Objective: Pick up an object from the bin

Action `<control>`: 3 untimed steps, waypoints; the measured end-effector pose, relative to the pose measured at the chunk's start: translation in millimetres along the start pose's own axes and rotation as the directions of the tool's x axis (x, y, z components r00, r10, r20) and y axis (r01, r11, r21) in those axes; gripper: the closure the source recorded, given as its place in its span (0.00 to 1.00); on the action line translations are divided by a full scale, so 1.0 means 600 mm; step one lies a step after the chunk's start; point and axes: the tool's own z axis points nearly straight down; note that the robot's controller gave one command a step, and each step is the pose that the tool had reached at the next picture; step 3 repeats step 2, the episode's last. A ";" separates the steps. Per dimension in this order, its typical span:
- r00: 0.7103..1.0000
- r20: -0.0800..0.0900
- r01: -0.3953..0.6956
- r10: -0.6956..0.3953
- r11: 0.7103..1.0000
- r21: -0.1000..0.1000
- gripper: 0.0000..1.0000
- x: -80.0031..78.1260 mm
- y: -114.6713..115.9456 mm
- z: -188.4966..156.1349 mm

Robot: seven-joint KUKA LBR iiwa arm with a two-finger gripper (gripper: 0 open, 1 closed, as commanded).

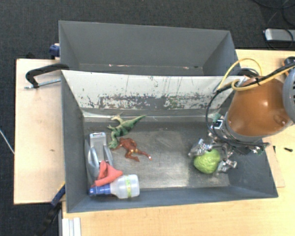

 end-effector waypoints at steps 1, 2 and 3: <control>1.000 0.000 0.000 0.000 1.000 0.000 1.00 0.000 0.000 0.000; 1.000 0.006 -0.029 0.029 1.000 0.005 1.00 -0.005 0.001 -0.243; 1.000 0.006 -0.029 0.029 1.000 0.005 1.00 -0.005 0.001 -0.243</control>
Offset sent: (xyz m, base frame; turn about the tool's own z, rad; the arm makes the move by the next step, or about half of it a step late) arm -0.0001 0.0017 0.1441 0.0259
